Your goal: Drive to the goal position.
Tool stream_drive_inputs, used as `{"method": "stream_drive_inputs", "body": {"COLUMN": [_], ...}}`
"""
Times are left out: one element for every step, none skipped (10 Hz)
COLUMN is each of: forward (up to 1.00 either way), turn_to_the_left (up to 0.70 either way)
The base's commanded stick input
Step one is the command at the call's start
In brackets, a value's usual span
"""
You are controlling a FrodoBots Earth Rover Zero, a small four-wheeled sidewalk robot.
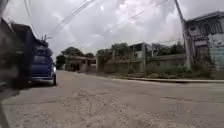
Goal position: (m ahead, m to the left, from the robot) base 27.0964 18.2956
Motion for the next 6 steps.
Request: {"method": "stream_drive_inputs", "body": {"forward": [0.54, 0.70, 0.70, 0.70, 0.70, 0.70], "turn_to_the_left": [0.00, 0.17, 0.31, 0.35, 0.35, 0.35]}}
